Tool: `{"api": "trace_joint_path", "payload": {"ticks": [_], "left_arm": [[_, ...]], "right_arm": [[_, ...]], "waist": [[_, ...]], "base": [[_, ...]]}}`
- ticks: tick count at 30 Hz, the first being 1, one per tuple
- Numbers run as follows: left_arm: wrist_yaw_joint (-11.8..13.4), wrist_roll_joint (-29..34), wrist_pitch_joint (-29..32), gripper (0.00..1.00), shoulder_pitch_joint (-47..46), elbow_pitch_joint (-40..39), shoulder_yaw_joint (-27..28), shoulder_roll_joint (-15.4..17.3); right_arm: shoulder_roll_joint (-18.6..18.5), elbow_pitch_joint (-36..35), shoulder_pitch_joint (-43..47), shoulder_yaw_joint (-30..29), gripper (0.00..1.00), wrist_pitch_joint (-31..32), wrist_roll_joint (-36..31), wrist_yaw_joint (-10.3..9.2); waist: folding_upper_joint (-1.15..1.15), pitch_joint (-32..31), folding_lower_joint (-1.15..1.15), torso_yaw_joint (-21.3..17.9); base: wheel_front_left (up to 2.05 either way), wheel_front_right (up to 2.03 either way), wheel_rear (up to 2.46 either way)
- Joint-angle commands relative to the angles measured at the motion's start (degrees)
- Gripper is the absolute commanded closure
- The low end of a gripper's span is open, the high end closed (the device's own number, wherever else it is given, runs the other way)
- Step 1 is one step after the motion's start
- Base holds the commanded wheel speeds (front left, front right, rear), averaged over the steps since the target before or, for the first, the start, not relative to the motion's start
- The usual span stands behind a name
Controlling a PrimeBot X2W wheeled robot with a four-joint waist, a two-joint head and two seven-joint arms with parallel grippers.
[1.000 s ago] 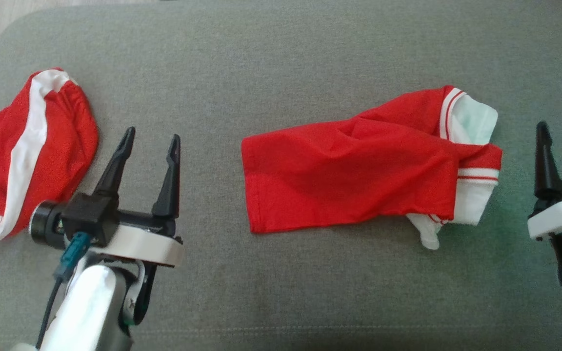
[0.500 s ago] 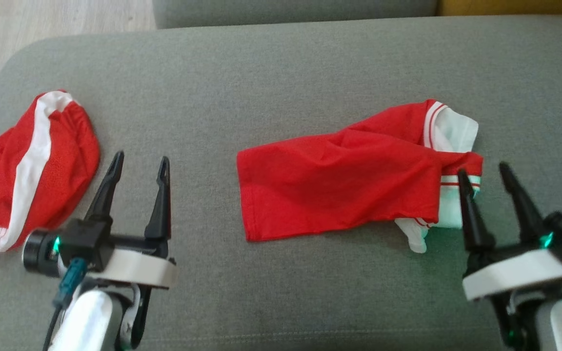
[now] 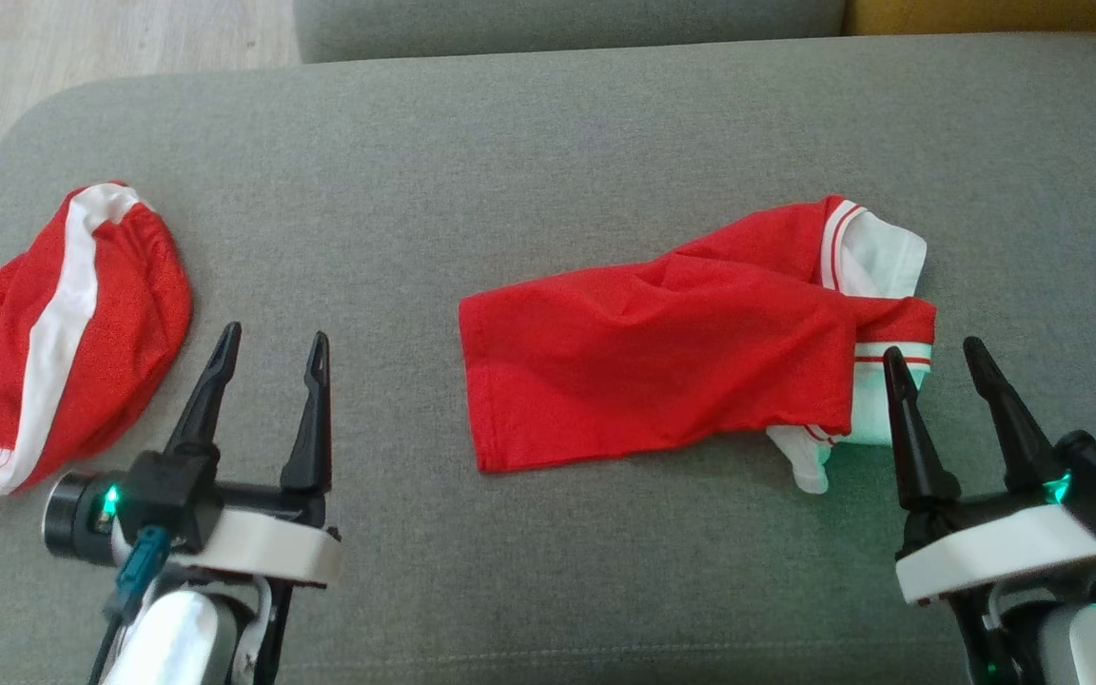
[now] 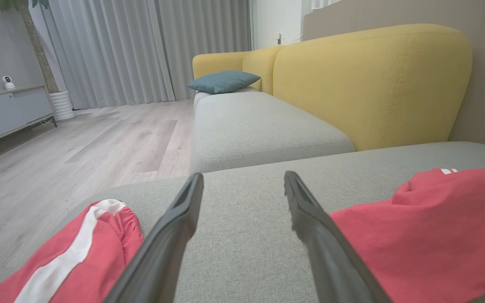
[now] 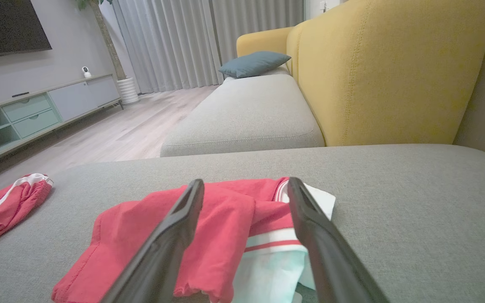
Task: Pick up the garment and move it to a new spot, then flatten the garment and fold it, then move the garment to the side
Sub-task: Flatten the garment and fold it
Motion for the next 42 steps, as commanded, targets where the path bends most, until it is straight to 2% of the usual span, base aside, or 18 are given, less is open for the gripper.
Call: {"api": "trace_joint_path", "payload": {"ticks": [1,11,17,18,19,26,34,42], "left_arm": [[0.61,0.00,0.11,0.00,-1.99,-2.09,1.92,1.23],[0.72,-0.11,0.32,0.00,-3.03,-2.17,1.29,1.19],[0.61,-0.12,0.14,0.00,-4.64,-1.98,1.28,1.19],[0.57,-0.16,0.09,0.00,-4.84,-1.84,1.32,1.21],[0.54,-0.18,0.04,0.00,-5.02,-1.70,1.35,1.21],[0.87,-0.24,-0.22,0.00,-5.36,-1.32,1.72,1.07],[0.97,-0.12,-0.36,0.00,-5.84,-1.70,1.59,0.86],[0.50,-0.01,-0.43,0.00,-7.65,-1.37,1.27,0.46]], "right_arm": [[-0.07,-2.43,-1.19,1.07,0.00,0.13,-0.08,-0.04],[-0.65,3.59,-0.43,-3.46,0.00,5.55,2.86,-0.04],[-2.05,9.84,-4.89,-2.66,0.00,8.23,6.27,-0.04],[-2.24,10.60,-5.70,-2.16,0.29,8.47,7.13,-0.04],[-2.60,11.06,-6.39,-1.84,1.00,8.40,7.64,-0.04],[-4.91,7.75,-6.96,-3.15,1.00,6.63,9.58,-0.04],[-8.19,2.01,-7.54,-8.70,1.00,10.74,9.59,-0.04],[-9.77,9.09,-13.96,-8.31,1.00,11.62,10.63,-0.04]], "waist": [[0.00,0.04,0.00,0.00],[0.00,1.55,0.00,0.15],[0.00,3.38,0.00,0.46],[0.00,3.57,0.00,0.49],[0.00,3.74,0.00,0.55],[0.00,4.17,0.00,0.54],[0.00,4.91,0.00,0.34],[0.00,7.20,0.00,1.41]], "base": [[0.00,0.00,0.00],[0.00,0.00,0.00],[0.00,0.00,0.00],[0.00,0.00,0.00],[0.00,0.00,0.00],[0.00,0.00,0.00],[0.00,0.00,0.00],[0.00,0.00,0.00]]}}
